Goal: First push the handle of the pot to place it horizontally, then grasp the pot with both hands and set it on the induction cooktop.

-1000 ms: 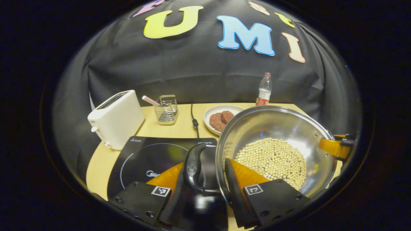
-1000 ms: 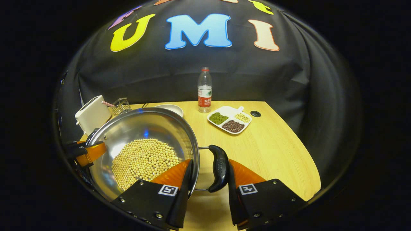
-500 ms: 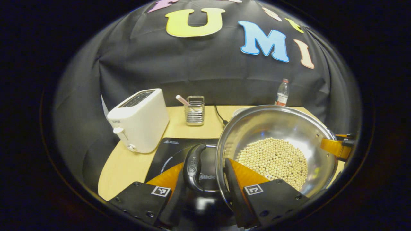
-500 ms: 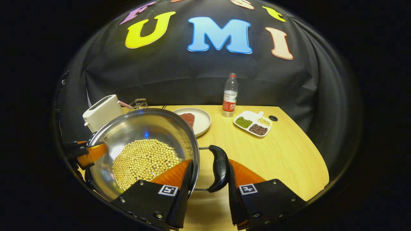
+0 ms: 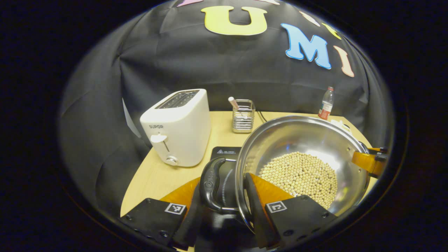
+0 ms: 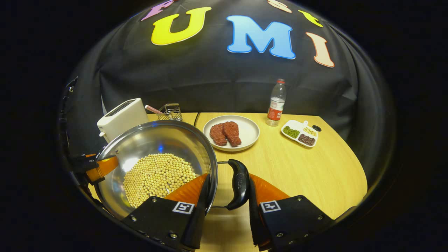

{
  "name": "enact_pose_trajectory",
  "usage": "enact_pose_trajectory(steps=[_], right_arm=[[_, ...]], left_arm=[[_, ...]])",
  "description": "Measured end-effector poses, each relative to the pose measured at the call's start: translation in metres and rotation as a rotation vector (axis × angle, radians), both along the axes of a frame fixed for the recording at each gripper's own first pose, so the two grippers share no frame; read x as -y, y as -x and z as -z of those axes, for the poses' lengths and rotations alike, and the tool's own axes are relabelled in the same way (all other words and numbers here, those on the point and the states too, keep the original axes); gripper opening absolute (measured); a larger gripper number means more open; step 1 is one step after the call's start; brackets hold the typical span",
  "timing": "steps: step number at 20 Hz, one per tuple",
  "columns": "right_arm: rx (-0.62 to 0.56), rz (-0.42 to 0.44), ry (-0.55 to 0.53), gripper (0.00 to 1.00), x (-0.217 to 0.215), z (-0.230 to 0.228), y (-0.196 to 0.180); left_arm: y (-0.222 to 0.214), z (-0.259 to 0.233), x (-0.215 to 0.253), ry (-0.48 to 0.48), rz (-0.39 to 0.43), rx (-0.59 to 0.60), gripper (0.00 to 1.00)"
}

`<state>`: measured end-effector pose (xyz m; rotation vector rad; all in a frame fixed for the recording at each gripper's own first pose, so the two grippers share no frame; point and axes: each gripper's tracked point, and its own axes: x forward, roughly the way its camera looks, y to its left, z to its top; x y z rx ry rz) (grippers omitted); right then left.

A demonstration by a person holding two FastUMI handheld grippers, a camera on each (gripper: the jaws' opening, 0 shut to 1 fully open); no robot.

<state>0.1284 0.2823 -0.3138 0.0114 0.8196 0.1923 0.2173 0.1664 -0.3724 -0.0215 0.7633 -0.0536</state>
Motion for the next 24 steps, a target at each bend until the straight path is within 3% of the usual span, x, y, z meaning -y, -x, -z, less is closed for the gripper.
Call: enact_pose_trajectory(steps=[4, 5, 6, 7, 9, 11, 14, 16, 21, 22, 24], right_arm=[[-0.02, -0.011, -0.016, 0.54, -0.021, 0.008, -0.001], [-0.024, -0.007, -0.027, 0.54, -0.024, 0.01, -0.002], [-0.028, -0.001, -0.044, 0.48, -0.026, 0.011, -0.004], [-0.036, -0.004, -0.066, 0.54, -0.026, 0.01, -0.003], [0.062, 0.012, -0.081, 0.65, -0.016, -0.016, -0.019], [0.173, 0.018, -0.081, 0.97, 0.004, -0.049, -0.029], [0.308, 0.033, -0.055, 0.96, 0.048, -0.093, -0.035], [0.392, 0.05, -0.04, 0.96, 0.084, -0.123, -0.03], [0.518, 0.045, 0.007, 0.96, 0.178, -0.178, 0.01], [0.537, 0.045, 0.011, 0.96, 0.196, -0.186, 0.017], [0.564, 0.042, -0.002, 0.96, 0.226, -0.202, 0.033]], left_arm=[[-0.003, 0.007, -0.022, -0.008, -0.013, -0.001, 0.65], [-0.005, 0.009, -0.025, -0.011, -0.01, 0.0, 0.69], [-0.007, 0.008, -0.027, -0.002, -0.015, 0.006, 0.69], [-0.006, 0.006, -0.029, 0.001, -0.026, 0.013, 0.7], [-0.014, -0.014, -0.037, -0.057, -0.041, 0.096, 0.83], [-0.019, -0.046, -0.039, -0.108, -0.053, 0.182, 0.96], [-0.017, -0.104, -0.017, -0.129, -0.063, 0.311, 1.0], [-0.007, -0.141, 0.013, -0.117, -0.053, 0.372, 0.97], [0.039, -0.217, 0.101, -0.058, -0.062, 0.476, 0.94], [0.051, -0.235, 0.12, -0.039, -0.072, 0.501, 0.98], [0.077, -0.266, 0.149, -0.015, -0.083, 0.549, 0.94]])
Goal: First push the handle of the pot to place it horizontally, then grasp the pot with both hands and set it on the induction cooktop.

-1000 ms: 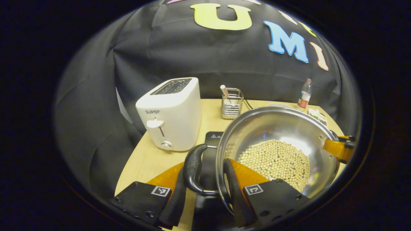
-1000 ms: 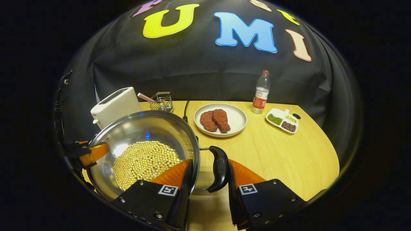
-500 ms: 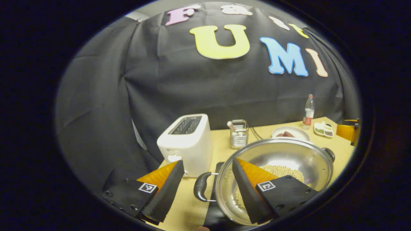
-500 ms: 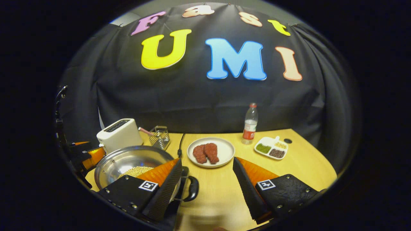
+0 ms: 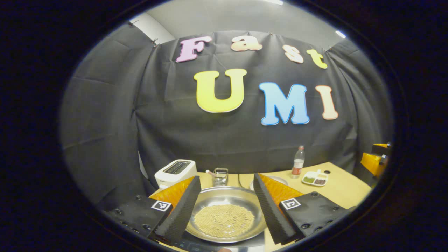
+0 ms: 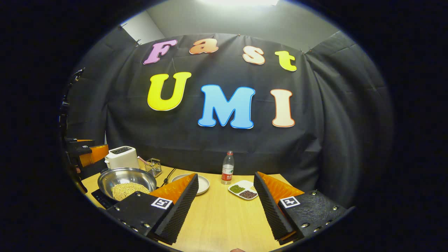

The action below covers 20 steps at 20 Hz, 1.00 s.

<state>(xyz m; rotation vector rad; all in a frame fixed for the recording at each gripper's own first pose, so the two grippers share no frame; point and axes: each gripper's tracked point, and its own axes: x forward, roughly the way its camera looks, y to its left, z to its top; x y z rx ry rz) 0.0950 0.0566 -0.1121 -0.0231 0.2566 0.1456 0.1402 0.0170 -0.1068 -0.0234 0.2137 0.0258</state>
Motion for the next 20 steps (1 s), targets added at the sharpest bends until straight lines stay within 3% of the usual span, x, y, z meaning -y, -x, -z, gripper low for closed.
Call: enact_pose_trajectory(steps=[2, 8, 13, 15, 16, 17, 20], right_arm=[[0.033, -0.004, -0.002, 0.96, 0.027, -0.016, 0.015], [0.091, 0.035, -0.033, 0.96, 0.072, -0.052, 0.049], [0.124, 0.037, -0.042, 0.96, 0.068, -0.068, 0.062], [0.132, 0.029, -0.033, 0.96, 0.062, -0.07, 0.066], [0.135, 0.029, -0.032, 0.96, 0.059, -0.071, 0.068], [0.135, 0.03, -0.035, 0.96, 0.057, -0.074, 0.069], [0.136, 0.03, -0.059, 0.96, 0.05, -0.078, 0.07]], left_arm=[[0.027, -0.031, 0.023, 0.009, -0.002, 0.049, 1.0], [0.089, -0.076, 0.049, -0.034, 0.041, 0.128, 1.0], [0.111, -0.084, 0.041, -0.023, 0.039, 0.139, 1.0], [0.115, -0.086, 0.036, -0.013, 0.039, 0.146, 0.93], [0.116, -0.089, 0.033, -0.014, 0.038, 0.152, 1.0], [0.116, -0.09, 0.031, -0.018, 0.04, 0.158, 1.0], [0.116, -0.093, 0.027, -0.026, 0.048, 0.163, 0.93]])
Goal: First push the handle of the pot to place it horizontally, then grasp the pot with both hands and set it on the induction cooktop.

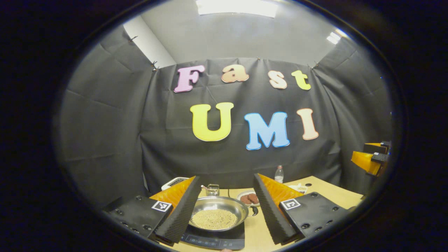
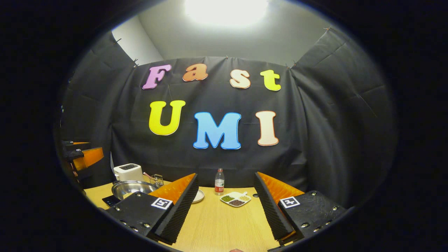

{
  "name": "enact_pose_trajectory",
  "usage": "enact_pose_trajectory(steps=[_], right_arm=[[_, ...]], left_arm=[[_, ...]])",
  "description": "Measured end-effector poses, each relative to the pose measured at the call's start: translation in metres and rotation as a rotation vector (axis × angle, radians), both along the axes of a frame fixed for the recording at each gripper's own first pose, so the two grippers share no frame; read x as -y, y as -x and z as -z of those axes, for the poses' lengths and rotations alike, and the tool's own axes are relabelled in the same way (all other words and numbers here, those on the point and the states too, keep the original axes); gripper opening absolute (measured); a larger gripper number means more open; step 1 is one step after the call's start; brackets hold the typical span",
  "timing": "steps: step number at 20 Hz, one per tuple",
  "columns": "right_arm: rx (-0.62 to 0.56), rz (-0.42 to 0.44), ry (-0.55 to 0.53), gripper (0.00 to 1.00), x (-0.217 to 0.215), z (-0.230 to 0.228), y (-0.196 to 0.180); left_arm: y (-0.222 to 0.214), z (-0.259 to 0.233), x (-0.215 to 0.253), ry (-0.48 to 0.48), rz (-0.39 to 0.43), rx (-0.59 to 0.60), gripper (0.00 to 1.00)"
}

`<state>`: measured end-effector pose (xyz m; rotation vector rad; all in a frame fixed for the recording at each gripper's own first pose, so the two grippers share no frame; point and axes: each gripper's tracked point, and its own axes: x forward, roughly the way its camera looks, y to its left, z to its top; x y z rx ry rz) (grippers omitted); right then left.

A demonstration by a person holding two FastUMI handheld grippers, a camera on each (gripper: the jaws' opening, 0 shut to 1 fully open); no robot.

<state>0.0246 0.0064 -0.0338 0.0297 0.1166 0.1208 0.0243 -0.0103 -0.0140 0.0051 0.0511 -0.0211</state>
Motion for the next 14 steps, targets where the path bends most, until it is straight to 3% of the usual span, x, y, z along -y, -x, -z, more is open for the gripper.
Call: enact_pose_trajectory(steps=[4, 5, 14], right_arm=[[0.013, 0.009, 0.011, 0.96, -0.0001, -0.0062, -0.0006], [0.015, 0.011, 0.015, 0.96, -0.0001, -0.0071, 0.0003], [0.02, 0.011, 0.015, 0.96, -0.0026, -0.0092, -0.0004]], left_arm=[[0.0006, -0.0003, -0.0045, 0.018, 0.003, 0.001, 1.0], [0.0008, 0.0024, -0.0053, 0.021, 0.001, -0.003, 0.97], [-0.0013, -0.0029, -0.0034, 0.002, 0.013, 0.01, 1.0]])
